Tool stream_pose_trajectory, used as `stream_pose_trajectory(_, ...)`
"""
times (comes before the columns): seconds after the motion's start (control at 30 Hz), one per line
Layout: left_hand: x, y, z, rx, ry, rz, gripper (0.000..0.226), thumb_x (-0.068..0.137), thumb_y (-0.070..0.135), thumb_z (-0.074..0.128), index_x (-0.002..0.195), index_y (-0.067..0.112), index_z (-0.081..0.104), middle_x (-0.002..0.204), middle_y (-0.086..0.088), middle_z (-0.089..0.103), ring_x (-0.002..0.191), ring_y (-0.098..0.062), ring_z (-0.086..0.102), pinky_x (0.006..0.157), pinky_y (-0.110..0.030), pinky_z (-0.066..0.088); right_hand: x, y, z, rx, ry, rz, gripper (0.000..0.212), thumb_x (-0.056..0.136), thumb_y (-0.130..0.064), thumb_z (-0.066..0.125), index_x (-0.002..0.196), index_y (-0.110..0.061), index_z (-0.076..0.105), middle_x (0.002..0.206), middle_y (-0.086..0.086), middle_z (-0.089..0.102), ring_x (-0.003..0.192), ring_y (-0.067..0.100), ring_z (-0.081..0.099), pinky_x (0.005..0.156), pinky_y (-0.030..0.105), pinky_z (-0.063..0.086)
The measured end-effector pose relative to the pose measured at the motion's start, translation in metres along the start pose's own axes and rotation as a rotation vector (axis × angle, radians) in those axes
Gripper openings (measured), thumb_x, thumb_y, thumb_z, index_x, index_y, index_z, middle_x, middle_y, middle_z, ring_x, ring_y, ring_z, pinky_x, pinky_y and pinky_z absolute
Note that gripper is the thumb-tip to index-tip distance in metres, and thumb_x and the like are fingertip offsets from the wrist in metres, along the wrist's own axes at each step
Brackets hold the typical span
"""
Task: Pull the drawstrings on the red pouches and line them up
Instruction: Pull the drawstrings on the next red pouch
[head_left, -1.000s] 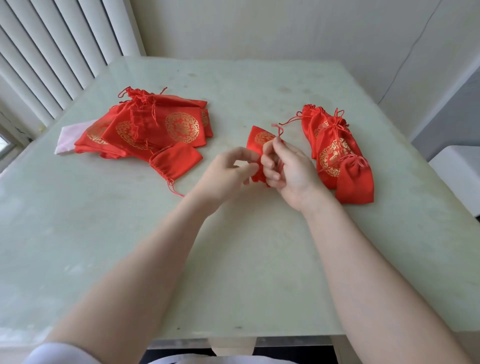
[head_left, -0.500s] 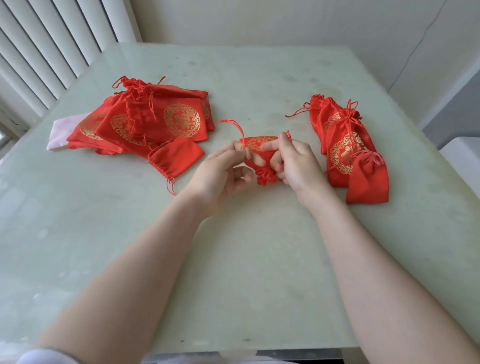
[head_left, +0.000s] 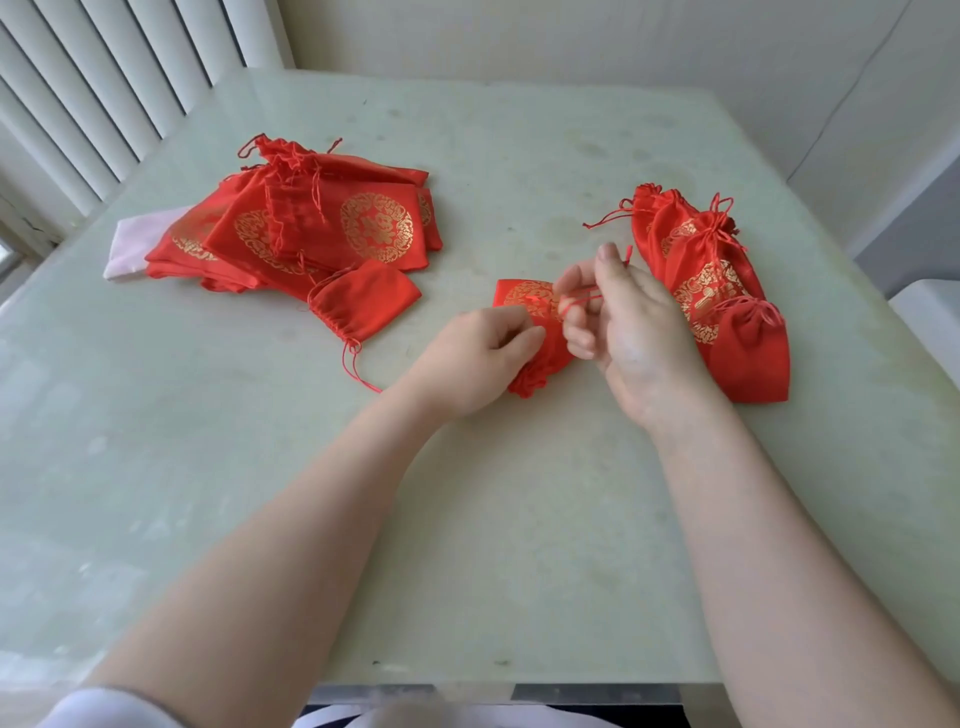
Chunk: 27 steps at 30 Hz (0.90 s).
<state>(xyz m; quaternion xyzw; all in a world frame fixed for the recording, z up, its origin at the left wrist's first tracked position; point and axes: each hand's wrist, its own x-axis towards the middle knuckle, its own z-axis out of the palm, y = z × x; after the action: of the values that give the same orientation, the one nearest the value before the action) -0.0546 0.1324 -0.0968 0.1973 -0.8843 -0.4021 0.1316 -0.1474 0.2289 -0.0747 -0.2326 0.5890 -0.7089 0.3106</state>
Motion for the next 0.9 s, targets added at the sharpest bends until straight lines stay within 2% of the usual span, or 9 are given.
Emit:
stream_pose_trajectory(0.13, -0.004, 0.005, -0.002, 0.075, -0.035, 0.02, 0.025, 0.095, 0.013, 0.043, 0.071, 0.019, 0.046, 0.056, 0.009, 0.042, 0.054, -0.01, 0.041, 0.053, -0.018, 0.03, 0.001, 0.007, 0.002, -0.033, -0.079, -0.005, 0.045, 0.102, -0.029, 0.027, 0.081, -0.011, 0.062, 0.057, -0.005, 0.062, 0.052, 0.009, 0.046, 0.05, 0.022, 0.032)
stream_pose_trajectory(0.27, -0.005, 0.009, -0.002, 0.127, -0.096, -0.002, 0.025, 0.094, 0.019, 0.045, 0.069, 0.023, 0.043, 0.059, 0.011, 0.043, 0.065, -0.016, 0.042, 0.055, -0.023, 0.026, -0.002, 0.011, 0.003, -0.202, -0.186, -0.102, 0.044, 0.101, -0.03, 0.028, 0.085, -0.016, 0.067, 0.063, -0.007, 0.063, 0.058, 0.005, 0.048, 0.052, 0.017, 0.034)
stream_pose_trajectory(0.37, -0.005, 0.008, -0.002, 0.133, -0.082, 0.0, 0.027, 0.099, 0.025, 0.039, 0.072, 0.019, 0.043, 0.063, 0.0, 0.046, 0.069, -0.019, 0.042, 0.06, -0.027, 0.027, -0.003, 0.01, 0.004, -0.198, -0.241, -0.16, 0.033, 0.094, -0.036, 0.035, 0.097, -0.019, 0.064, 0.072, -0.004, 0.061, 0.065, 0.006, 0.047, 0.056, 0.016, 0.034)
stream_pose_trajectory(0.47, -0.003, 0.001, 0.0, -0.044, -0.061, -0.041, 0.036, 0.099, 0.026, 0.04, 0.064, 0.018, 0.046, 0.055, 0.006, 0.046, 0.057, -0.016, 0.042, 0.058, -0.029, 0.032, 0.0, 0.009, 0.001, -0.177, -0.185, -0.191, 0.025, 0.083, -0.029, 0.049, 0.107, -0.025, 0.054, 0.082, -0.003, 0.06, 0.07, 0.002, 0.054, 0.062, 0.015, 0.041)
stream_pose_trajectory(0.57, 0.002, -0.007, 0.001, -0.327, -0.037, -0.135, 0.04, 0.098, 0.031, 0.041, 0.06, 0.02, 0.047, 0.038, 0.011, 0.039, 0.039, -0.004, 0.032, 0.05, -0.027, 0.026, 0.003, 0.01, -0.007, -0.316, -0.073, -0.216, 0.023, 0.08, -0.02, 0.055, 0.103, -0.022, 0.057, 0.088, -0.005, 0.062, 0.077, -0.002, 0.058, 0.07, 0.012, 0.044)
stream_pose_trajectory(0.67, 0.001, -0.006, -0.002, -0.428, -0.06, -0.166, 0.042, 0.1, 0.028, 0.037, 0.06, 0.016, 0.042, 0.034, 0.012, 0.031, 0.036, -0.003, 0.023, 0.042, -0.022, 0.02, 0.002, 0.01, -0.014, -0.592, -0.138, -0.236, 0.025, 0.086, -0.001, 0.056, 0.096, -0.022, 0.064, 0.088, -0.014, 0.064, 0.079, -0.008, 0.058, 0.08, 0.011, 0.045)
stream_pose_trajectory(0.73, -0.001, -0.003, -0.004, -0.486, -0.078, -0.155, 0.043, 0.101, 0.025, 0.035, 0.06, 0.015, 0.039, 0.035, 0.014, 0.027, 0.036, -0.004, 0.02, 0.041, -0.021, 0.016, 0.001, 0.012, -0.014, -0.685, -0.177, -0.214, 0.028, 0.086, 0.0, 0.057, 0.097, -0.023, 0.067, 0.088, -0.012, 0.066, 0.082, -0.002, 0.06, 0.084, 0.015, 0.046)
stream_pose_trajectory(0.8, -0.002, -0.002, -0.004, -0.512, -0.089, -0.144, 0.043, 0.101, 0.024, 0.034, 0.059, 0.014, 0.039, 0.037, 0.014, 0.026, 0.038, -0.006, 0.019, 0.043, -0.025, 0.016, 0.0, 0.014, -0.012, -0.764, -0.152, -0.239, 0.023, 0.085, -0.004, 0.06, 0.099, -0.02, 0.069, 0.089, -0.008, 0.066, 0.081, 0.001, 0.059, 0.079, 0.014, 0.045)
stream_pose_trajectory(0.9, -0.002, -0.002, -0.004, -0.471, -0.078, -0.143, 0.044, 0.101, 0.026, 0.036, 0.059, 0.013, 0.043, 0.037, 0.008, 0.033, 0.038, -0.012, 0.027, 0.044, -0.027, 0.022, 0.002, 0.015, -0.012, -0.834, -0.062, -0.322, 0.009, 0.085, -0.01, 0.062, 0.086, -0.014, 0.07, 0.075, -0.013, 0.06, 0.064, -0.007, 0.053, 0.063, 0.008, 0.037)
